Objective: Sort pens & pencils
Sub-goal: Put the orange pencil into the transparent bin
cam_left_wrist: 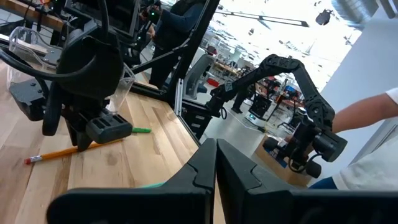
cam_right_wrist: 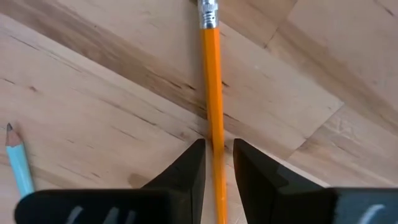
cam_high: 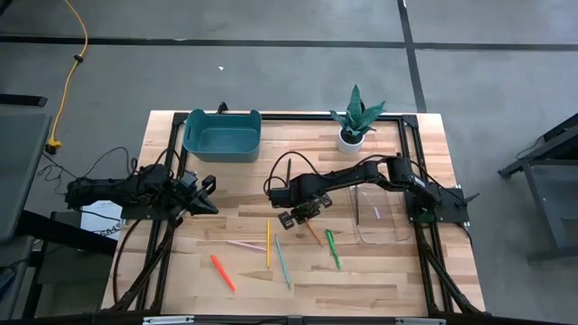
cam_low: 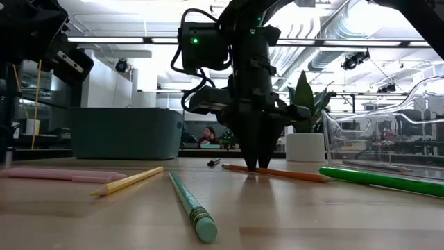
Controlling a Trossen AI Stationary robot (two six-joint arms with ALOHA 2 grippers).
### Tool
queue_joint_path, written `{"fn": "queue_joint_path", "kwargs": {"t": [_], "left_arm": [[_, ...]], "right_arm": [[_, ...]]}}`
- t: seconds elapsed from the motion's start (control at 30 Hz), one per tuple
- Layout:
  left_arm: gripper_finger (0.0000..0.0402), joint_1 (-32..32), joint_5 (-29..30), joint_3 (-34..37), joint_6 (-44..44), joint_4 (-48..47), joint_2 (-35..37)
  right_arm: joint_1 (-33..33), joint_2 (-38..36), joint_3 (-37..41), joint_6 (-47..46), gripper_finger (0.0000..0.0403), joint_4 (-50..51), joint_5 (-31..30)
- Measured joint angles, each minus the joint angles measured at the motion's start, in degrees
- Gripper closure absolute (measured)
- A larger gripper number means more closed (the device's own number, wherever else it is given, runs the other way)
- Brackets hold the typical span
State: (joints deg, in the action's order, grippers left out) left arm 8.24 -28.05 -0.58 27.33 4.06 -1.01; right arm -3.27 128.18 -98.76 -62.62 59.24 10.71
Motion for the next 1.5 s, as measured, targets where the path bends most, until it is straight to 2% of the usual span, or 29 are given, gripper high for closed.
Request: {"fn": "queue_joint_path", "kwargs": {"t": [0.3,0.9,1.23,1.5], "left_arm": [[0.0401,-0.01,0.0,0.0,0.0,0.02,0.0],[0.0401,0.01,0.0,0.0,0.02,-0.01,0.02],[0.0401,0.0,0.0,0.0,0.04,0.0,0.02],[0.0401,0.0,0.0,0.0,0.02,0.01,0.02]], "right_arm": [[0.02,-0.07,1.38,-0.32,0.0331,-1.09,1.82],[-0.37,-0.09,1.44,-0.95,0.0334,-1.74,0.29],[-0.37,-0.08,1.44,-0.4,0.0389,-1.46,0.07],[-0.33,0.1,0.53,-0.4,0.0393,-1.21,-0.38]]}}
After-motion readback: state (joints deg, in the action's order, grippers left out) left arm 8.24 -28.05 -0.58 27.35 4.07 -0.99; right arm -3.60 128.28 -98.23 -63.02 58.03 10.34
